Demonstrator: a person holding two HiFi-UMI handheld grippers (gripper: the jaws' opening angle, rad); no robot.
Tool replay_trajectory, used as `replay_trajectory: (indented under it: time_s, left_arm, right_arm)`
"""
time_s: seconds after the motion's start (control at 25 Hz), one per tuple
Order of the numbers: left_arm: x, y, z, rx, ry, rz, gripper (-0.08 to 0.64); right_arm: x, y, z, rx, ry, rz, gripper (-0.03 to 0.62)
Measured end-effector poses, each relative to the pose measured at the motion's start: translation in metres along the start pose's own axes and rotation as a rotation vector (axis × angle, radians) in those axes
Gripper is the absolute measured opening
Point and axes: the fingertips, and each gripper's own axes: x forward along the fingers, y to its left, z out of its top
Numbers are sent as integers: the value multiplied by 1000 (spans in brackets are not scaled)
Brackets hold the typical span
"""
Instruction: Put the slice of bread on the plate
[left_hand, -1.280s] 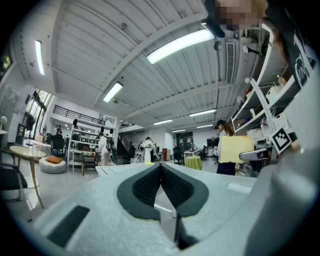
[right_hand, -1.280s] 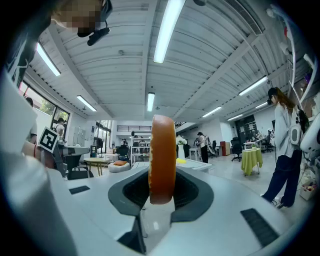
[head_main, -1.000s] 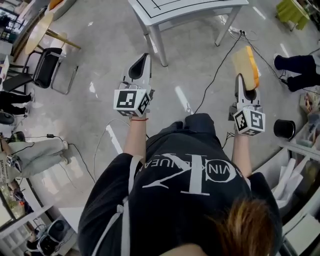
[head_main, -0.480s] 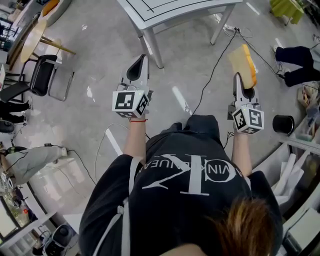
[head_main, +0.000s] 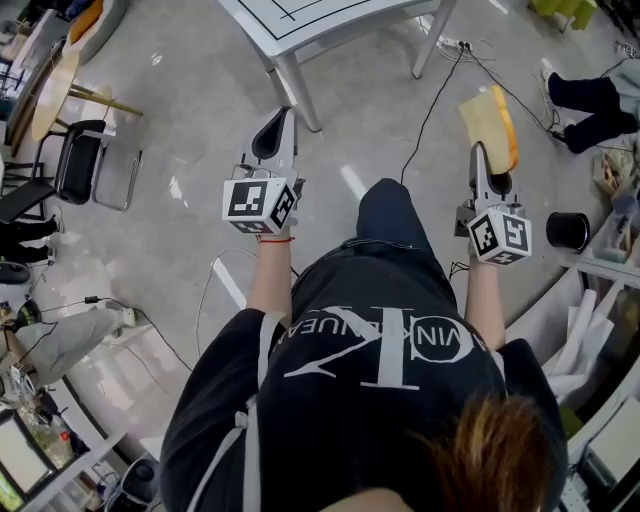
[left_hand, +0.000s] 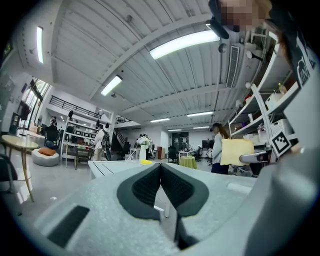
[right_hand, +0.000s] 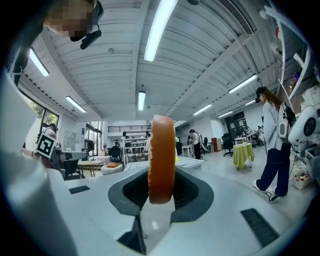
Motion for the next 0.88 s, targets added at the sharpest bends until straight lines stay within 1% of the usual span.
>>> replay_trajectory:
  time_s: [0.16,0.36,0.6,0.88]
  left_arm:
    - [5,7,7,-22,-21,20,11]
    - [10,5,-1,-27,-2,17,11]
    - [25,25,-5,-47,8,39,11]
    - [78,39,4,-30,26,-6,11]
  right_arm:
    - [8,-2,7,-2,-4,8,97]
    - [19,-5,8,11,0,17,97]
    - [40,-6,4,33,6,22,97]
    - [82,-25,6,62,0,-3,97]
